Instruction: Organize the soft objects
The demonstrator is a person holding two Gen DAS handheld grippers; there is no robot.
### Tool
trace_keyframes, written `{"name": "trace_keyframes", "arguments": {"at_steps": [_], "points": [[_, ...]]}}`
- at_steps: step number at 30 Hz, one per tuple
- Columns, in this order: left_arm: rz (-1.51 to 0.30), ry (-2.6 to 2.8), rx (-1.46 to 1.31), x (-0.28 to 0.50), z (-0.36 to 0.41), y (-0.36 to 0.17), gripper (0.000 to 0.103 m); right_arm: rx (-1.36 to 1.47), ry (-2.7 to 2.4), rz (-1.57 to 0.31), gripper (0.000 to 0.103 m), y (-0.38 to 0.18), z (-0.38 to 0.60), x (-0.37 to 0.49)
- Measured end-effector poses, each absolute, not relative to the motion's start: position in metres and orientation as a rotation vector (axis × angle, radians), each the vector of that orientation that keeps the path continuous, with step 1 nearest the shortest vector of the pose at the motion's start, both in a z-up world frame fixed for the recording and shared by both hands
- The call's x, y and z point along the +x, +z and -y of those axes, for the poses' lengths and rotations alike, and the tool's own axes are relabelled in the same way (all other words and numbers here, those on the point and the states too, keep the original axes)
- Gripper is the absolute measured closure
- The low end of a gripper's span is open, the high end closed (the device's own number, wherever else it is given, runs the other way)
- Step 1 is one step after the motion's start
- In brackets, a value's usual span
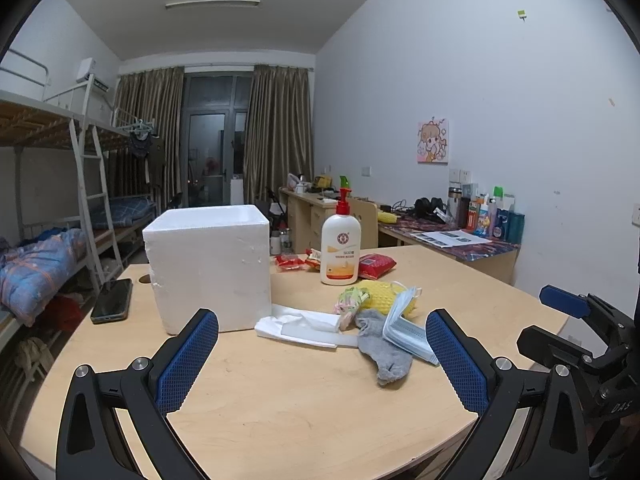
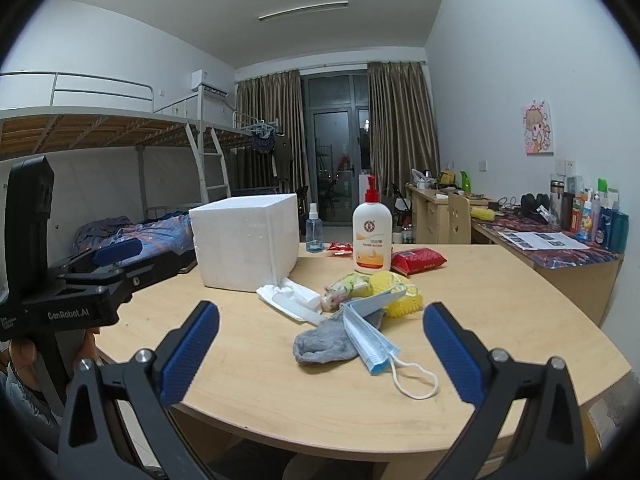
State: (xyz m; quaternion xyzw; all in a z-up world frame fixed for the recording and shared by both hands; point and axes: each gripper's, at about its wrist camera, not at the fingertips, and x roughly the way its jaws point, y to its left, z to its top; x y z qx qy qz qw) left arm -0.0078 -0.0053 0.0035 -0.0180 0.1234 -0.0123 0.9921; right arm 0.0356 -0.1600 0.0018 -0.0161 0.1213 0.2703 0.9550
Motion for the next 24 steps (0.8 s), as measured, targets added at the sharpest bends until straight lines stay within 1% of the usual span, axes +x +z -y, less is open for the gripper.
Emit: {"name": "trace_keyframes", "arguments": {"at_steps": [24], "points": [[-0.258,-0.030,-0.025,-0.0058,0.0074,0.0035,0.000,-0.038,0.555,-0.245,0.000,0.0025,0.1580,0.0350]]}}
